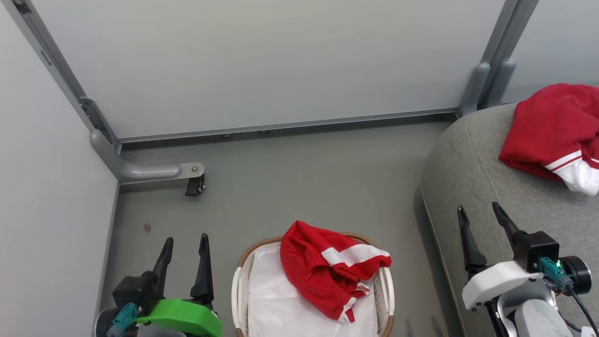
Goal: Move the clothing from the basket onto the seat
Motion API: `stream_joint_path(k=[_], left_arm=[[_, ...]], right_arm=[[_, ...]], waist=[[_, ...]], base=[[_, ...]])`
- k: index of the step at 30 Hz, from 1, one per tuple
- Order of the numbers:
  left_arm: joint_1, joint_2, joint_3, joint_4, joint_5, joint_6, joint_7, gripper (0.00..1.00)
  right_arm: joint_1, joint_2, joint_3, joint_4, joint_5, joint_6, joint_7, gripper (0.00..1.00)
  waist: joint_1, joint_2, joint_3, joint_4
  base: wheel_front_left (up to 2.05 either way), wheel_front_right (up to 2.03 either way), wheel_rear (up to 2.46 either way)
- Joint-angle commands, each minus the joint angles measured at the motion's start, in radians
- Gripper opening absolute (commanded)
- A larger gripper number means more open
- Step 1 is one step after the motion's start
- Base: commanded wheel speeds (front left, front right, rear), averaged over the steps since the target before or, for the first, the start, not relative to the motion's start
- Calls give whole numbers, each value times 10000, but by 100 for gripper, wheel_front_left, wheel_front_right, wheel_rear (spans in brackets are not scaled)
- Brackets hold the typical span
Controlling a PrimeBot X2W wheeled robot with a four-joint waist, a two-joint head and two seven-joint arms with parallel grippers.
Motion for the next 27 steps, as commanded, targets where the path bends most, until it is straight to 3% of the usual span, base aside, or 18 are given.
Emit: stream_joint_path(k=[1,12,18,27], left_arm=[[-151,13,-27,2,121,-49,-5,100],[-1983,16,-669,566,182,-243,-5,100],[-3600,19,-1368,2049,671,-333,-4,100],[-5372,38,-2691,4068,525,-438,-5,100]], right_arm=[[-48,-39,0,-58,72,-14,-24,100],[-1045,-37,-173,-423,-93,-14,-24,100],[-2113,-37,-171,-722,-58,-14,-24,100],[-3091,-34,42,-1113,281,-14,-24,100]], waist=[[0,0,154,-55],[0,0,2002,-565],[0,0,3711,-1221],[0,0,5524,-2120]], base=[[0,0,0],[0,0,0],[0,0,0],[0,0,0]])
